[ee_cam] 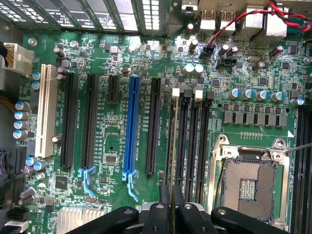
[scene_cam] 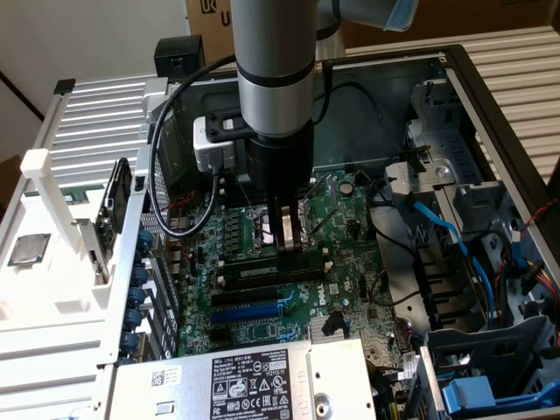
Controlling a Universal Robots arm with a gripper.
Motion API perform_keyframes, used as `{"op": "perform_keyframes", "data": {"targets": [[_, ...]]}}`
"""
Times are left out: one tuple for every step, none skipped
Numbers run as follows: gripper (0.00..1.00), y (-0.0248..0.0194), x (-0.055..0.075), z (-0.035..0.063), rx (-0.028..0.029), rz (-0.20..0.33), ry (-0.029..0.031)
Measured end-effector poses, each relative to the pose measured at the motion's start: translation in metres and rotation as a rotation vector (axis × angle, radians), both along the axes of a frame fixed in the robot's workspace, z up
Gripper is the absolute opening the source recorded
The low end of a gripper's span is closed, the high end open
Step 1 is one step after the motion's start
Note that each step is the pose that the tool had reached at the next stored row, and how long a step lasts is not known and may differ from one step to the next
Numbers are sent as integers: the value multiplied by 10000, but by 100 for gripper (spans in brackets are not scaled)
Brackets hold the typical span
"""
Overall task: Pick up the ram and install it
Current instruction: 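Insert the ram into the slot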
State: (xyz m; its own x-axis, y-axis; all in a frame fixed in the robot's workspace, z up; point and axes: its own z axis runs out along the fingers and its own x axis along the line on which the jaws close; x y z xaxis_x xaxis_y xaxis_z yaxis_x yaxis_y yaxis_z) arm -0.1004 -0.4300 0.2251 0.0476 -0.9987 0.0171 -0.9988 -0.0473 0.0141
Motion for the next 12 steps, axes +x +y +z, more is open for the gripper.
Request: {"op": "perform_keyframes", "data": {"targets": [[13, 0, 0, 0, 0, 0, 0], [13, 0, 0, 0, 0, 0, 0], [13, 0, 0, 0, 0, 0, 0], [13, 0, 0, 0, 1, 0, 0], [13, 0, 0, 0, 0, 0, 0], [13, 0, 0, 0, 0, 0, 0], [13, 0, 0, 0, 1, 0, 0], [13, 0, 0, 0, 0, 0, 0], [13, 0, 0, 0, 0, 0, 0], [13, 0, 0, 0, 0, 0, 0], [15, 0, 0, 0, 0, 0, -1], [15, 0, 0, 0, 0, 0, 0]]}}
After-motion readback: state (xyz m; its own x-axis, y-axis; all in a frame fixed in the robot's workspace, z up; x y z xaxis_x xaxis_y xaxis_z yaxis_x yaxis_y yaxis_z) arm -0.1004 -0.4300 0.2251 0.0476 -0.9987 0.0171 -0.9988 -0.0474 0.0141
